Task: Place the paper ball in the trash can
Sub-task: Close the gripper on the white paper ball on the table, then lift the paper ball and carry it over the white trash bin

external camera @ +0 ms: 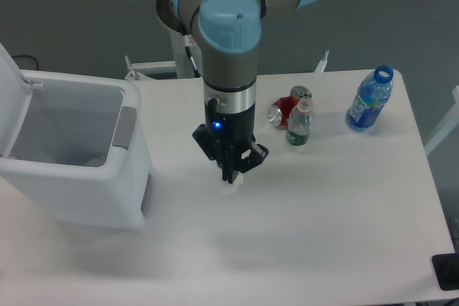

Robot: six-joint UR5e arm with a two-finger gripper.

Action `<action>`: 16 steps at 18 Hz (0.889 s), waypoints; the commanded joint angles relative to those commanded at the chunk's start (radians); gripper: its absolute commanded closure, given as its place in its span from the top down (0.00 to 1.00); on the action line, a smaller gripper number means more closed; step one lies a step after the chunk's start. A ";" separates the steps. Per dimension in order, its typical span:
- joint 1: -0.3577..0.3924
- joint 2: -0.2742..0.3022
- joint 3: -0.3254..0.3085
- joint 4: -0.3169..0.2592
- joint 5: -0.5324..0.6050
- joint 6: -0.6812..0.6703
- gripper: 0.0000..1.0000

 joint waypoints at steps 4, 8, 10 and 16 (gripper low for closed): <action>-0.005 0.034 0.008 0.000 -0.017 -0.107 0.00; -0.008 0.081 0.011 0.002 -0.109 -0.291 0.00; -0.014 0.121 0.008 0.002 -0.132 -0.360 0.00; -0.032 0.244 -0.050 0.002 -0.204 -0.428 0.00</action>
